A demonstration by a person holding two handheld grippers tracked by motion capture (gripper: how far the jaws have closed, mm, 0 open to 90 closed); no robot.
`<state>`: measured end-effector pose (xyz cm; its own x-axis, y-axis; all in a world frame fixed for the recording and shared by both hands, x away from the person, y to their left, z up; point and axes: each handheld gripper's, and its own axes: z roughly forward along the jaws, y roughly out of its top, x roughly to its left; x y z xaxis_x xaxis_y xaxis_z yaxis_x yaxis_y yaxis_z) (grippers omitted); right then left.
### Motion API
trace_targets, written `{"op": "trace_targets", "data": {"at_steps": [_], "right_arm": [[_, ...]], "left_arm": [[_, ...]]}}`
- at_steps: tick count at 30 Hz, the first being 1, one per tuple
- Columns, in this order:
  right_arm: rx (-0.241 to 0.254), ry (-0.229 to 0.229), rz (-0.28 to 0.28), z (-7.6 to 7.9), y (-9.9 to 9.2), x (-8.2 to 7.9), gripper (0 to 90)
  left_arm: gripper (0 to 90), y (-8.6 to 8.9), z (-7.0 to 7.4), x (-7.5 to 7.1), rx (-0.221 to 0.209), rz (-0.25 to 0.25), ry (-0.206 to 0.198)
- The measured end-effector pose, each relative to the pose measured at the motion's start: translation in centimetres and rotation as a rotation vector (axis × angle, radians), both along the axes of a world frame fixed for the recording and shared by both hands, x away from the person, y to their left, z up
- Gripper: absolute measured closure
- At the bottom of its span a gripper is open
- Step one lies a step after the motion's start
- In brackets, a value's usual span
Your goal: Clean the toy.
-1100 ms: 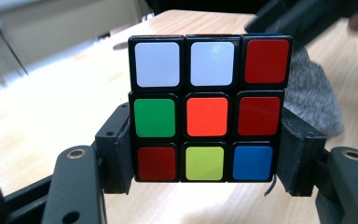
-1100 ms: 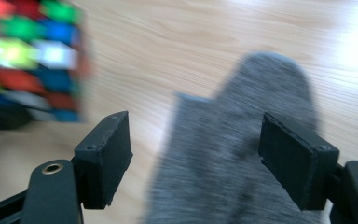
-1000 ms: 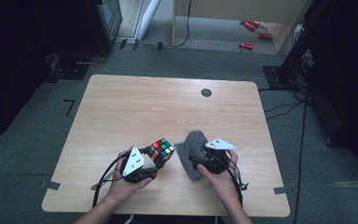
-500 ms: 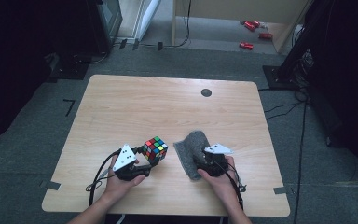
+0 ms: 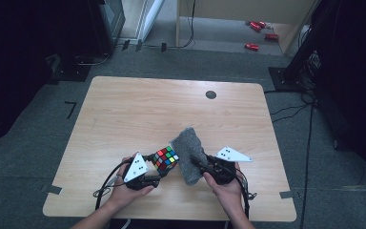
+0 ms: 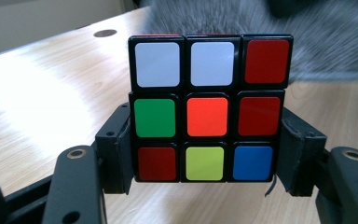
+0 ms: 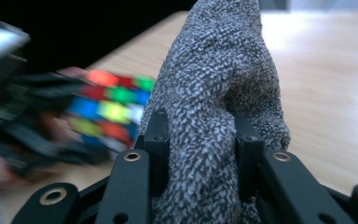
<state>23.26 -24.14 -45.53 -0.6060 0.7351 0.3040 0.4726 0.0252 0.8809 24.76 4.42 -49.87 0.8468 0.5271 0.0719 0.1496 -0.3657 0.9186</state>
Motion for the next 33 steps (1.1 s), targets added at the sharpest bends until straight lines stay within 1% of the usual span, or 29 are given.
{"op": "trace_targets", "data": {"at_steps": [2, 4, 5, 7, 8, 9, 10, 11, 12, 14, 16, 17, 18, 19, 20, 22, 24, 25, 27, 28, 29, 30, 33], "right_arm": [[0.028, -0.035, 0.052, 0.9, 0.7, -0.6, 66.2], [0.043, -0.050, 0.098, 1.4, 1.5, -1.1, 66.2], [0.036, -0.060, 0.113, 1.5, 2.0, -1.2, 66.1], [0.021, -0.044, 0.137, 1.4, 2.8, -1.4, 65.8], [0.005, -0.037, 0.140, 1.2, 3.1, -1.3, 65.7], [-0.017, -0.031, 0.133, 0.9, 3.3, -1.2, 65.1], [-0.016, -0.021, 0.123, 0.6, 3.2, -1.0, 64.5], [-0.001, -0.003, 0.121, 0.4, 2.9, -0.7, 64.2], [-0.002, 0.013, 0.108, 0.3, 2.6, -0.4, 64.3], [-0.029, 0.042, 0.072, -0.1, 1.7, 0.2, 65.3], [-0.050, 0.076, 0.031, -0.6, 0.9, 0.6, 67.1], [-0.056, 0.088, 0.021, -0.8, 0.6, 0.7, 67.3], [-0.044, 0.089, 0.020, -0.8, 0.5, 0.8, 67.3], [-0.014, 0.082, 0.027, -0.6, 0.4, 0.6, 67.3], [0.003, 0.070, 0.036, -0.4, 0.5, 0.5, 67.5], [0.029, 0.036, 0.069, 0.2, 1.0, 0.1, 67.6], [0.050, 0.008, 0.120, 0.6, 1.9, -0.4, 67.5], [0.052, 0.004, 0.132, 0.6, 2.2, -0.6, 67.5], [0.029, 0.010, 0.143, 0.4, 2.9, -0.6, 67.5], [0.023, 0.018, 0.138, 0.2, 2.9, -0.5, 67.2], [0.039, 0.027, 0.132, 0.0, 2.7, -0.4, 67.2], [0.047, 0.039, 0.119, -0.1, 2.4, -0.2, 67.2], [-0.012, 0.044, 0.028, -0.4, 1.2, 0.2, 67.3]], "left_arm": [[34.8, -0.4, 0.0, -0.3, 0.016, -0.016, -0.013], [34.8, -0.8, 0.1, -0.6, 0.027, -0.038, -0.025], [34.8, -0.9, 0.1, -0.8, 0.027, -0.047, -0.030], [34.8, -1.1, 0.3, -1.1, 0.028, -0.066, -0.041], [34.9, -1.2, 0.4, -1.3, 0.028, -0.076, -0.054], [34.9, -1.3, 0.5, -1.5, 0.048, -0.069, -0.073], [34.9, -1.3, 0.6, -1.6, 0.062, -0.061, -0.090], [34.9, -1.2, 0.6, -1.6, 0.062, -0.063, -0.093], [34.9, -1.1, 0.7, -1.6, 0.061, -0.063, -0.092], [34.9, -0.9, 0.7, -1.5, 0.064, -0.057, -0.089], [34.9, -0.7, 0.7, -1.3, 0.050, -0.047, -0.080], [34.9, -0.7, 0.7, -1.2, 0.049, -0.042, -0.076], [34.9, -0.7, 0.5, -1.1, 0.058, -0.037, -0.073], [34.9, -0.8, 0.4, -1.0, 0.065, -0.034, -0.070], [34.9, -0.9, 0.3, -0.9, 0.073, -0.031, -0.065], [34.9, -1.0, 0.0, -0.9, 0.077, -0.035, -0.055], [34.9, -1.2, 0.0, -0.9, 0.074, -0.041, -0.055], [34.9, -1.3, 0.0, -1.0, 0.070, -0.046, -0.054], [34.9, -1.2, 0.2, -1.1, 0.051, -0.058, -0.060], [34.9, -1.2, 0.4, -1.3, 0.050, -0.056, -0.072], [34.9, -1.1, 0.4, -1.4, 0.052, -0.052, -0.083], [34.9, -0.9, 0.5, -1.4, 0.047, -0.052, -0.083], [34.9, -0.5, 0.7, -1.1, 0.028, -0.043, -0.077]]}}
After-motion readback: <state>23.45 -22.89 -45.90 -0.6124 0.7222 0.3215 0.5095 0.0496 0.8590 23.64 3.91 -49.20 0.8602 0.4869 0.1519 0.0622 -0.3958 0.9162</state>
